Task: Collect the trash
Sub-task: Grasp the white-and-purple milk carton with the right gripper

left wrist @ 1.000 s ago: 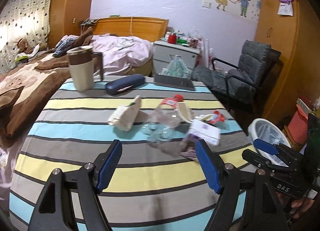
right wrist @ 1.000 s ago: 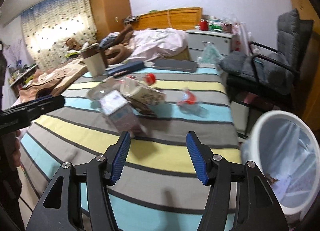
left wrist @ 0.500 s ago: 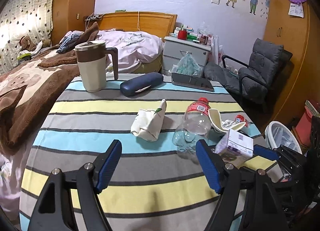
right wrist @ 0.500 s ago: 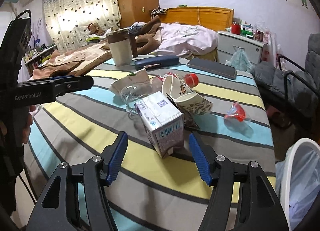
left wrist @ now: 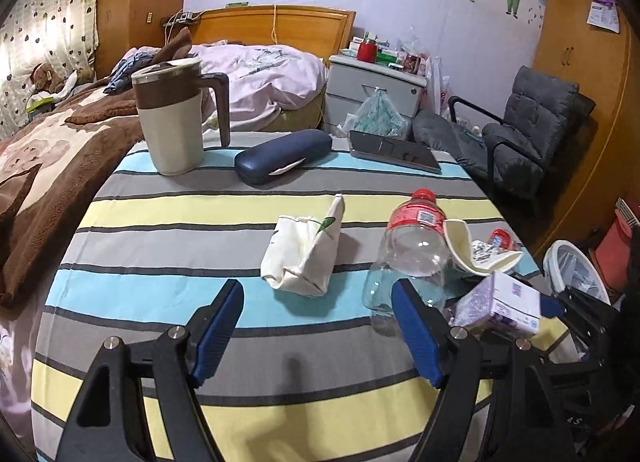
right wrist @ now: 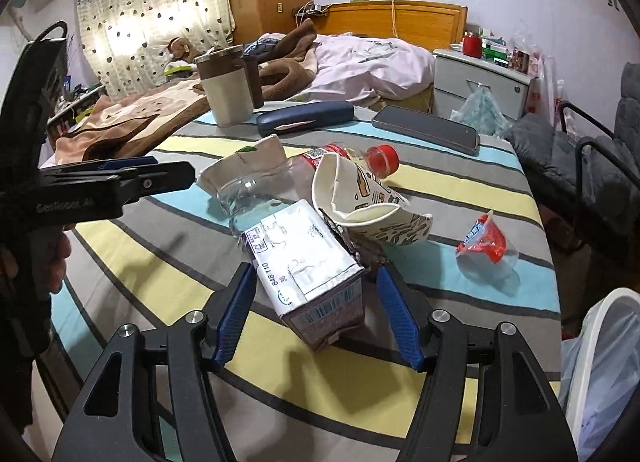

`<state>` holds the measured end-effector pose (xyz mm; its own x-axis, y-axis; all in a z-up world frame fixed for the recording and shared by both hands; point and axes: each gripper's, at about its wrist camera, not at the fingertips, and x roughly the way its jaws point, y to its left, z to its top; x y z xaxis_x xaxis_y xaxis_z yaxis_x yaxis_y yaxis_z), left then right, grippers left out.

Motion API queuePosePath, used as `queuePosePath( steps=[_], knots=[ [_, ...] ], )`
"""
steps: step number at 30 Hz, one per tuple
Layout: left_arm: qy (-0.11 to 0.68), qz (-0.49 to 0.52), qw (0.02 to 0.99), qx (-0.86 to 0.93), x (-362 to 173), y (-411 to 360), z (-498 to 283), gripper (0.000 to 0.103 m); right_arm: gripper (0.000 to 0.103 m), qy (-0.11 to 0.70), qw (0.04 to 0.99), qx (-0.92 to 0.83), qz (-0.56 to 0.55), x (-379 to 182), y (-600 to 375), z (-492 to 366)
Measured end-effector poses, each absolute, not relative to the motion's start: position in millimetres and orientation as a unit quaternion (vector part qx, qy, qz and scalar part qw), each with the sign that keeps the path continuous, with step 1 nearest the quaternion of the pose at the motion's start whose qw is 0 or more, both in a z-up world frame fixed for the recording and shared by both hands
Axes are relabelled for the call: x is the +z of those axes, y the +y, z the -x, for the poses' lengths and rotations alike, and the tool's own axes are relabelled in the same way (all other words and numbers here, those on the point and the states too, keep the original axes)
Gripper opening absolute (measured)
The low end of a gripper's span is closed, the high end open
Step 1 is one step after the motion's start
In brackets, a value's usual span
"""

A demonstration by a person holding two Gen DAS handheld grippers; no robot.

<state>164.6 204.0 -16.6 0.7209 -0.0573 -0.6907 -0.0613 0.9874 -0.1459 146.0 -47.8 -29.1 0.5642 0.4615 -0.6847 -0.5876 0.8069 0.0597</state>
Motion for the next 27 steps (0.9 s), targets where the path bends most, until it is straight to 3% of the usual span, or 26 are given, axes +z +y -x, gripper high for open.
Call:
queuePosePath(
  steps=[4, 27],
  knots=[
    [0.377, 0.074, 0.923, 0.0, -19, 204, -171, 0.078, 0.044, 0.359, 0.882, 0.291, 0.093, -31, -49, -144],
    [0.406, 0.057, 0.912, 0.029, -45, 212, -221, 0.078, 0.043, 0.351, 0.905, 0.228, 0.078, -25, -64, -140]
  ],
)
